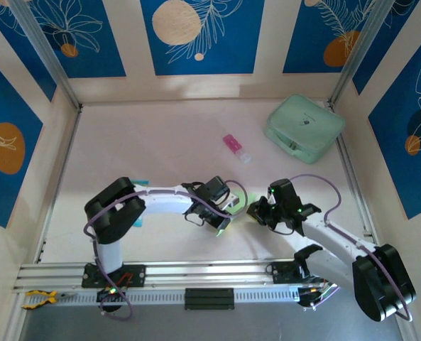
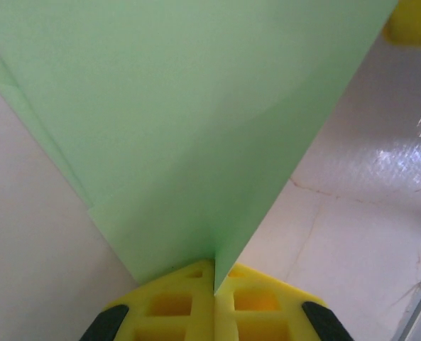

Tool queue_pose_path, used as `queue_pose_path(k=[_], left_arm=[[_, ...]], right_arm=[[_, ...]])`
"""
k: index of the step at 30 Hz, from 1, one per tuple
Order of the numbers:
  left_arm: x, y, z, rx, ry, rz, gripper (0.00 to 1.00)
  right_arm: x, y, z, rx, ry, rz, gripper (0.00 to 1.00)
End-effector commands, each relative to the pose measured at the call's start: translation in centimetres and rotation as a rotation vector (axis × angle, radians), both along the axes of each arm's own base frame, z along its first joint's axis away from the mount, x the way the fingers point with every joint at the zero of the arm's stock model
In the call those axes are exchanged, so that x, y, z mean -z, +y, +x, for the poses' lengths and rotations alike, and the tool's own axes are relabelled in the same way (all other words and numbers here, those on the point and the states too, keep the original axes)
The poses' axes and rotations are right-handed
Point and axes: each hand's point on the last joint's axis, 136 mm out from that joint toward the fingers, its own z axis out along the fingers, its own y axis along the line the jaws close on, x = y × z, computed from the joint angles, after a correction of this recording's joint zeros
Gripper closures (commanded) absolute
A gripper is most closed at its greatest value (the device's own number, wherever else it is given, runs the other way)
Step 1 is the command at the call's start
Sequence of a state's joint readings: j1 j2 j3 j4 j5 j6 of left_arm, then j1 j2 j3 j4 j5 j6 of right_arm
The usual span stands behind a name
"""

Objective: Fold a paper plane with a square sheet of paper (pick it up from the middle)
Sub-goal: Perform the fifth fold on the wing at the bottom-center of the table.

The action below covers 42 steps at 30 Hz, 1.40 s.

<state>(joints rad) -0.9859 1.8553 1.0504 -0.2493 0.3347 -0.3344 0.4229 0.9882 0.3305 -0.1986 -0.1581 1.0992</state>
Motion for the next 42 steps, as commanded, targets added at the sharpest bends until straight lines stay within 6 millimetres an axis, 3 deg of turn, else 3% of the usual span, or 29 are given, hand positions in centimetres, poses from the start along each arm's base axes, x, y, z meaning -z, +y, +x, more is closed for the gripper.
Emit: queue_pose_path(k=[1, 16, 22, 42], left_arm=[[3.5, 2.3, -1.8, -0.004, 0.121, 0.123, 1.00], [4.9, 2.8, -1.9, -0.076, 0.204, 0.061, 1.00], [5.2, 3.2, -2.2, -0.095, 0.216, 0.044, 1.00], [5.0, 3.9, -1.9, -0.142, 0.186, -0.017, 1.00]], right_arm=[[-0.9, 0.9, 0.3, -0.026, -0.067, 0.077, 0.86], [-2.4, 4.6, 1.5, -0.193, -0.154, 0.236, 0.90], [-0.9, 4.2, 2.1, -0.171, -0.123, 0.206, 0.90], [0.4, 4.1, 3.8, -0.180, -0.092, 0.229, 0.90]])
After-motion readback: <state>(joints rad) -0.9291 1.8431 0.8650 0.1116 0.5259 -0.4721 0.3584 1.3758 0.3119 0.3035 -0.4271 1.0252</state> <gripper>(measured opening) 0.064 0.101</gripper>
